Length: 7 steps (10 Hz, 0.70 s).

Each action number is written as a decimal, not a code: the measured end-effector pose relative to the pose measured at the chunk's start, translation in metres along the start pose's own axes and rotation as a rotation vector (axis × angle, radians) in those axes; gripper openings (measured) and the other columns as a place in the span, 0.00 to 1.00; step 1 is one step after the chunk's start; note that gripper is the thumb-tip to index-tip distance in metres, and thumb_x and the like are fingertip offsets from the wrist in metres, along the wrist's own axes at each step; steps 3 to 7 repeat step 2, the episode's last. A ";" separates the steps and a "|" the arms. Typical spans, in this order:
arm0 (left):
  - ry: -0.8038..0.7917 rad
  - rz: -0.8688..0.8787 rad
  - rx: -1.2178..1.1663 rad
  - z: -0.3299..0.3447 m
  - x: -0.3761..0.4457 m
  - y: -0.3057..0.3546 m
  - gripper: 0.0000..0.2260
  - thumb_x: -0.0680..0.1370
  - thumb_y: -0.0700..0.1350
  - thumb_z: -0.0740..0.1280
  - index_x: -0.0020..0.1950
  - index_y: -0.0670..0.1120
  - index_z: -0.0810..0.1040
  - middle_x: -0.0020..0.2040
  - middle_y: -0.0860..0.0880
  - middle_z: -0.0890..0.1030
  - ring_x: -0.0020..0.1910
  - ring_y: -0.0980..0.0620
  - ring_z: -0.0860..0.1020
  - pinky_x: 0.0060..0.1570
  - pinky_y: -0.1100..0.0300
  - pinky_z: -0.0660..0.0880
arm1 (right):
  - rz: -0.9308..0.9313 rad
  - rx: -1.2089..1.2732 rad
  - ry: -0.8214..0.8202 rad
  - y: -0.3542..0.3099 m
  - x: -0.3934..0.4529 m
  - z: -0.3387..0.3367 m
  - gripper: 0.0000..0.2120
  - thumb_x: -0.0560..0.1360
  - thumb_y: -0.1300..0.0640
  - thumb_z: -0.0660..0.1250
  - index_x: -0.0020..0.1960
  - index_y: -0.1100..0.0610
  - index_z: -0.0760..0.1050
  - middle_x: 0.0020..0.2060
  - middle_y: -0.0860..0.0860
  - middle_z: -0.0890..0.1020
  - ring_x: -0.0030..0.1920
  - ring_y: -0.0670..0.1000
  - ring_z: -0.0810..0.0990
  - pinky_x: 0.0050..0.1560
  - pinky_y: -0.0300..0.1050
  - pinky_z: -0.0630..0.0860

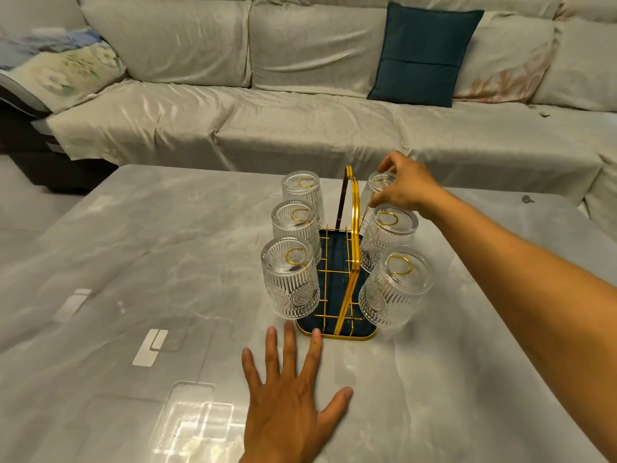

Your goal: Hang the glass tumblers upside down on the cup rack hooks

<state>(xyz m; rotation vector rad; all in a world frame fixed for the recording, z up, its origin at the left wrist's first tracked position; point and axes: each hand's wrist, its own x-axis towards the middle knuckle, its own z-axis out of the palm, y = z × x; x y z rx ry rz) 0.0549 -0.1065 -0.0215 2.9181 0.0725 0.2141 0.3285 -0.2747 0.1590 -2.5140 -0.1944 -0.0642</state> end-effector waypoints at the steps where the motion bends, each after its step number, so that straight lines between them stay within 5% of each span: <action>1: 0.013 0.009 -0.009 0.002 0.002 0.000 0.39 0.71 0.76 0.51 0.76 0.57 0.63 0.77 0.43 0.61 0.75 0.46 0.42 0.67 0.32 0.48 | 0.017 0.019 -0.015 -0.002 -0.001 -0.001 0.31 0.60 0.58 0.82 0.58 0.53 0.70 0.55 0.56 0.76 0.50 0.57 0.77 0.50 0.55 0.79; 2: 0.097 0.028 -0.032 0.012 0.002 -0.002 0.40 0.70 0.77 0.52 0.76 0.57 0.59 0.80 0.45 0.50 0.76 0.47 0.38 0.68 0.33 0.46 | 0.006 0.078 0.001 -0.001 -0.005 0.001 0.31 0.61 0.56 0.81 0.60 0.54 0.71 0.58 0.56 0.76 0.53 0.57 0.76 0.52 0.54 0.78; 7: 0.097 0.028 -0.032 0.012 0.002 -0.002 0.40 0.70 0.77 0.52 0.76 0.57 0.59 0.80 0.45 0.50 0.76 0.47 0.38 0.68 0.33 0.46 | 0.006 0.078 0.001 -0.001 -0.005 0.001 0.31 0.61 0.56 0.81 0.60 0.54 0.71 0.58 0.56 0.76 0.53 0.57 0.76 0.52 0.54 0.78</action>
